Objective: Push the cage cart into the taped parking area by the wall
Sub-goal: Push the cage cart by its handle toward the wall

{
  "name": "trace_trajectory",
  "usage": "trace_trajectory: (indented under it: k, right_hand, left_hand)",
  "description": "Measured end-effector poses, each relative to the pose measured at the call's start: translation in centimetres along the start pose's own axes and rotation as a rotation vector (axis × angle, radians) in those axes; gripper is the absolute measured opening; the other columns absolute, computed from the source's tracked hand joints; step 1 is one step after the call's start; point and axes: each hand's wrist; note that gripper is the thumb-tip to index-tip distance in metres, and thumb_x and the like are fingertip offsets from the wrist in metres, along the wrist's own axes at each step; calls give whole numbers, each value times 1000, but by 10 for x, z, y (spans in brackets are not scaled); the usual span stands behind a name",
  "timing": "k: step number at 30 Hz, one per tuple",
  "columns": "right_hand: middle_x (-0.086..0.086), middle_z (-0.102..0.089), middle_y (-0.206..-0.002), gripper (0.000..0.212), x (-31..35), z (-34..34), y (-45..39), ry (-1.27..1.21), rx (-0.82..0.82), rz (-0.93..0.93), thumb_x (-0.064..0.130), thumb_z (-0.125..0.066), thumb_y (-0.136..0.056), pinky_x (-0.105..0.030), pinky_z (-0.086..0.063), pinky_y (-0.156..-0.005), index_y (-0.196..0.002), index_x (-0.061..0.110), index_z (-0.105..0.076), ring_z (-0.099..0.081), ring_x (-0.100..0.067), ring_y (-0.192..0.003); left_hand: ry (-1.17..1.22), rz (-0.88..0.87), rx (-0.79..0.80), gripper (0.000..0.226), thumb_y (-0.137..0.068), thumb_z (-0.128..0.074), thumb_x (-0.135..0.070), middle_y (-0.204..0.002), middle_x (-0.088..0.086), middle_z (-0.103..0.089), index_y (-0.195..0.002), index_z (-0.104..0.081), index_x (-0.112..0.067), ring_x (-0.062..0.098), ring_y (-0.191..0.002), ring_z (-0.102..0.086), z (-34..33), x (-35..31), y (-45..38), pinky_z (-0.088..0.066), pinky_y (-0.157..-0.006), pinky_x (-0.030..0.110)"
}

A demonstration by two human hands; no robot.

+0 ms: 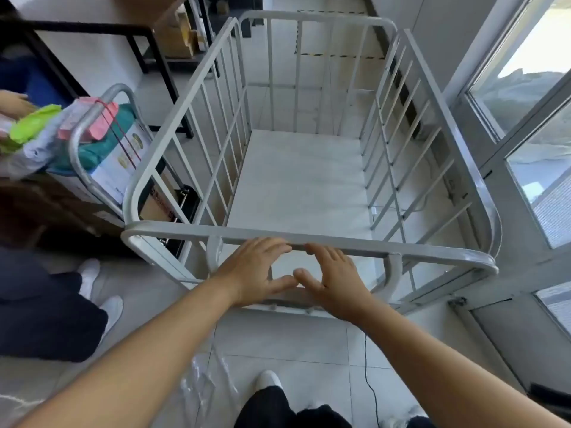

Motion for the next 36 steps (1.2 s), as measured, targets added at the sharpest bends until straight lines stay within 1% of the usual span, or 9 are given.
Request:
trace_trajectory:
  k: [2,4,8,11,14,24,27,31,36]
  right_hand:
    - [3,-48,-140,87,-3,-3,5,119,20,66,73,-17,-75,-31,-28,-108,-142,22,-40,-41,-18,-131]
    - [3,-50,-137,86,-7,-7,11,202,52,104,74,-18,-75,-32,-31,-107,-140,22,-41,-43,-19,-127]
    - [2,-55,-128,66,-13,-11,14,292,79,120,68,-44,-85,-32,-36,-101,-133,22,-46,-48,-20,-121]
    - [0,-63,-111,54,-17,-8,16,406,115,99,67,-44,-87,-33,-45,-81,-115,21,-54,-59,-21,-99]
    - [-3,-67,-100,57,-18,-7,15,475,137,76,70,-40,-87,-35,-48,-72,-104,17,-54,-63,-25,-87]
    - [-2,-67,-97,58,-19,-9,-6,503,125,43,72,-40,-84,-31,-40,-66,-96,18,-55,-60,-23,-80]
    - [-2,-68,-97,52,-18,-3,-24,497,127,23,72,-42,-84,-30,-37,-65,-87,20,-48,-64,-25,-87]
    - [-2,-68,-95,60,-15,7,-51,525,104,27,73,-40,-84,-31,-40,-66,-97,17,-58,-65,-23,-85]
    - [-1,-69,-92,59,-16,14,-92,525,47,8,73,-42,-83,-31,-40,-64,-94,18,-59,-65,-25,-84]
  left_hand:
    - [-84,-8,6,88,-73,-29,-80,-145,-6,-39,-140,-44,-23,12,-133,-31,-3,2,5,-22,-110,28]
    - [-128,6,15,83,-76,-39,-79,-142,-7,-41,-137,-47,-24,11,-132,-32,-11,8,13,-23,-110,28]
    - [-275,14,96,63,-80,-51,-72,-125,-9,-52,-122,-56,-26,12,-120,-43,-21,14,18,-28,-104,29]
    - [-343,58,179,53,-80,-50,-72,-101,-6,-62,-101,-58,-24,18,-97,-56,-18,9,16,-40,-81,32]
    - [-383,90,242,53,-81,-48,-72,-96,-1,-65,-97,-54,-21,22,-89,-60,-17,7,14,-36,-65,31]
    - [-459,47,283,54,-83,-42,-73,-98,2,-67,-98,-53,-22,24,-88,-63,-13,24,-8,-40,-67,32]
    - [-464,21,262,61,-82,-40,-76,-98,4,-67,-99,-54,-19,26,-89,-63,-9,35,-26,-40,-67,32]
    - [-446,2,242,64,-81,-39,-77,-98,4,-68,-102,-56,-19,26,-90,-63,2,51,-52,-40,-67,32]
    - [-429,1,246,61,-82,-40,-76,-96,4,-67,-101,-56,-20,25,-87,-62,21,69,-84,-38,-65,31]
Point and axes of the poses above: each hand's wrist, its own y-axis away from the middle knuckle, its own z-axis out of the back of the hand, x = y × z
